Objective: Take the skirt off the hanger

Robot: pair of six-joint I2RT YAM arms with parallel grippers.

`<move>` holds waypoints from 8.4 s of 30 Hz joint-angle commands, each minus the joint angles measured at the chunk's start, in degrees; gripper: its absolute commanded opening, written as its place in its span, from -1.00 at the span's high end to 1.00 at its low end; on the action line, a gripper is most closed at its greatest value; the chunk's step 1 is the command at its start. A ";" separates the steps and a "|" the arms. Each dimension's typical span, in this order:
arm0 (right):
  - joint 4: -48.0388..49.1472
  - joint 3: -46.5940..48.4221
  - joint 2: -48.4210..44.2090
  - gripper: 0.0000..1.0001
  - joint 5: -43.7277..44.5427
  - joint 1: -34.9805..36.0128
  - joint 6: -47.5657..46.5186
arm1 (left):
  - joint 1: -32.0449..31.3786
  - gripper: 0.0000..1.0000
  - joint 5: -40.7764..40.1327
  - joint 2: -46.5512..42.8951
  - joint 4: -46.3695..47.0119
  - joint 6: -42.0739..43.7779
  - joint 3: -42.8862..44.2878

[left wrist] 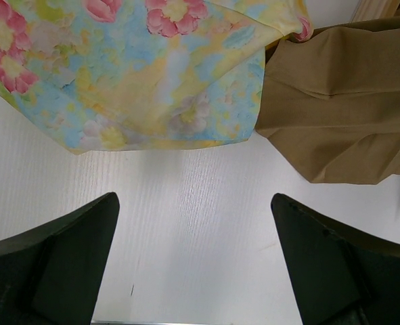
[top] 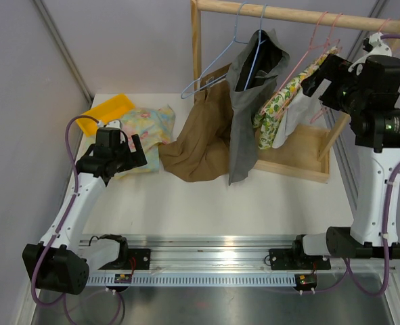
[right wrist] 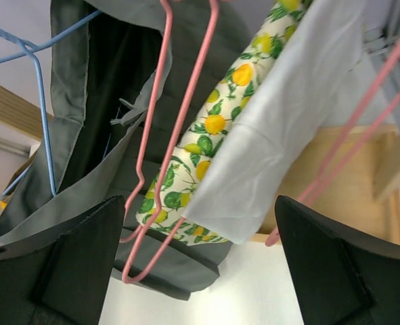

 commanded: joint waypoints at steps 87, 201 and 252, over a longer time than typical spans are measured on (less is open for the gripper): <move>-0.69 -5.16 -27.15 1.00 -12.69 2.29 14.50 | -69.97 -0.97 11.41 21.03 43.84 6.65 29.16; 11.53 -8.68 -6.33 1.00 10.60 1.85 9.93 | 14.49 -0.98 -7.66 15.25 5.17 -0.39 22.06; 25.41 -20.89 -5.01 -0.47 -16.91 -0.96 18.72 | 14.84 -0.98 -2.91 13.83 6.58 0.23 20.99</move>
